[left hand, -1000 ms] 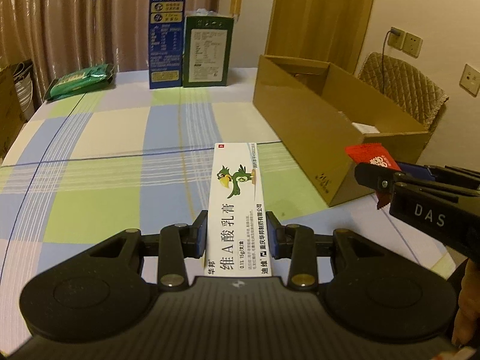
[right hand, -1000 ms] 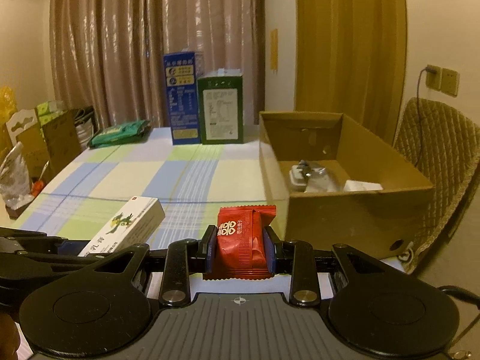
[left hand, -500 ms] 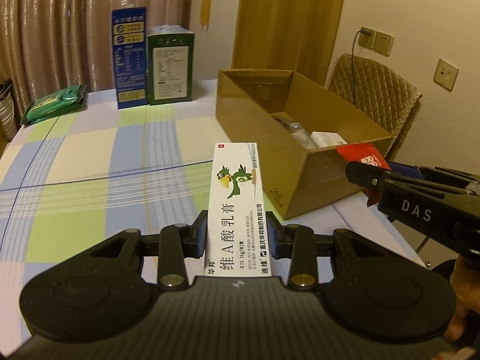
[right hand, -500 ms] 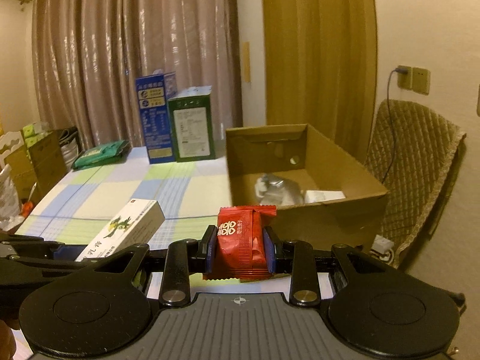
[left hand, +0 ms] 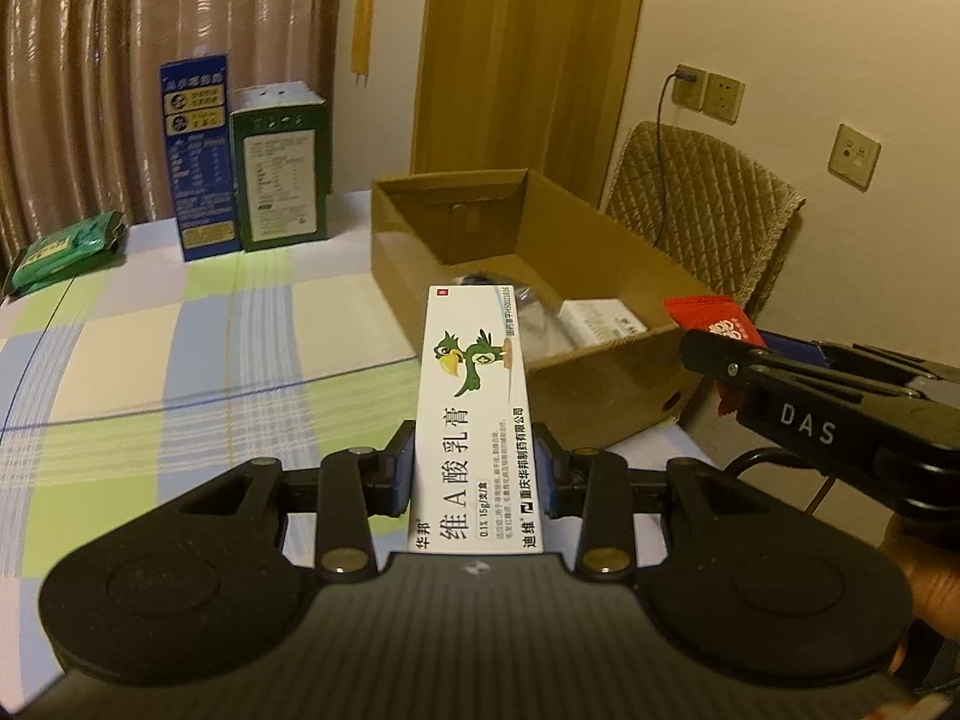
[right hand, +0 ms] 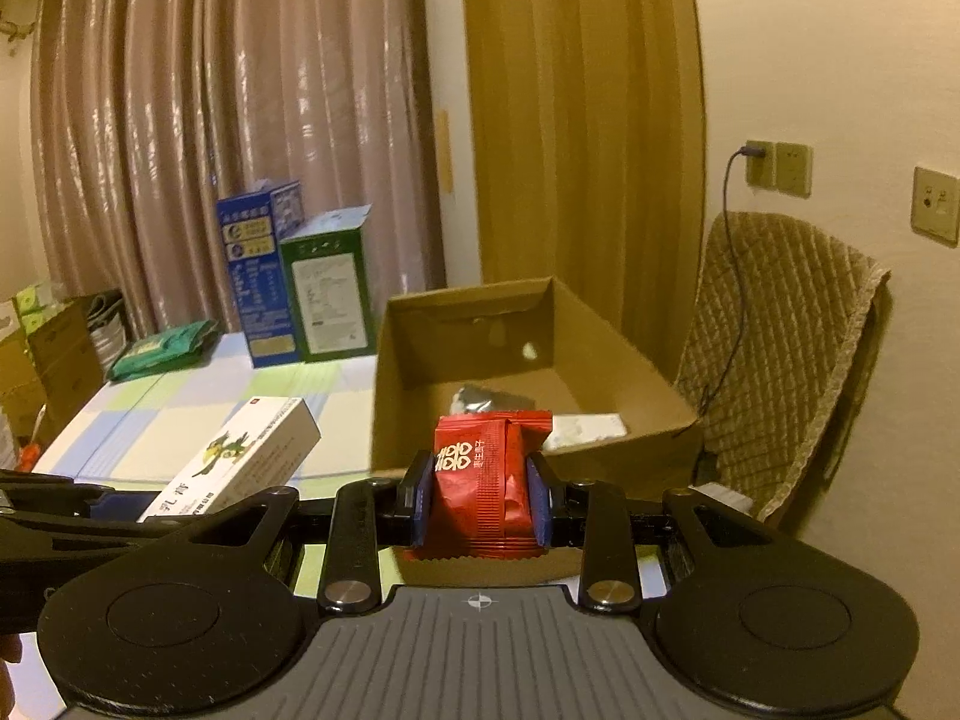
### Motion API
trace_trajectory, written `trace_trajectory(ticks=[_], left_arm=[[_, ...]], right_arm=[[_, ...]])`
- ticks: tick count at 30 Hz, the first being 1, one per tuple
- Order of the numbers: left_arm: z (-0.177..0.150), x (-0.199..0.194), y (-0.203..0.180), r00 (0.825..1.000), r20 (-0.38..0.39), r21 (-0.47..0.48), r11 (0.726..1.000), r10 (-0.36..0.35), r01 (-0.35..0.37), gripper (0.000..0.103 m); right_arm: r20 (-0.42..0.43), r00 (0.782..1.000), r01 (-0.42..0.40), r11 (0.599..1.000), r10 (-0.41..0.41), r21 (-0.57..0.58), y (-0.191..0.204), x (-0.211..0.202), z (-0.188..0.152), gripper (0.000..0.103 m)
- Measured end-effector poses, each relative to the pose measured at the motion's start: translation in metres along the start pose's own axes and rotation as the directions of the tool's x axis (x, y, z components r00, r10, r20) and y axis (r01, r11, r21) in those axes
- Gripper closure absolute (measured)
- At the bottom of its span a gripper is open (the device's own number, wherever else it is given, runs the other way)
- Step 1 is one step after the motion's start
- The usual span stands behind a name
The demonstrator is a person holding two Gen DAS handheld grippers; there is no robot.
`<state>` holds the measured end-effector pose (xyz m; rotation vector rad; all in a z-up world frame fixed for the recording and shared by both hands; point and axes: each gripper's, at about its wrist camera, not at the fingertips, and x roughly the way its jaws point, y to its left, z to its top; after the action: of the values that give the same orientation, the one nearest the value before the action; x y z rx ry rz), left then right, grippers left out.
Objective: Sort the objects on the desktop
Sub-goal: 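Carry the ointment box and red candy over the cardboard box with both grippers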
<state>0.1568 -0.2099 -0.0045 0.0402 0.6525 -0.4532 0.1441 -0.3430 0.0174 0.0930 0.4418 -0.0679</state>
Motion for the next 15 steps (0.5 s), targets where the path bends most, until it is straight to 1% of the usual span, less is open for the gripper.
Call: trace_trajectory(ticks=[7,15], left_arm=[[0.023,0.011,-0.013,0.999,0.02,-0.005,0.999,-0.033,0.033,0.07],[0.046,0.032,-0.02,0.999,0.025,-0.018,0.999,-0.048,0.049,0.07]], right_arm=[[0.021,1.0,0.017,1.0,-0.017,-0.003,-0.02,0.006,0.018,0.074],[-0.003,1.0,-0.002,1.0,0.002,0.01,-0.037,0.028,0.036,0.074]])
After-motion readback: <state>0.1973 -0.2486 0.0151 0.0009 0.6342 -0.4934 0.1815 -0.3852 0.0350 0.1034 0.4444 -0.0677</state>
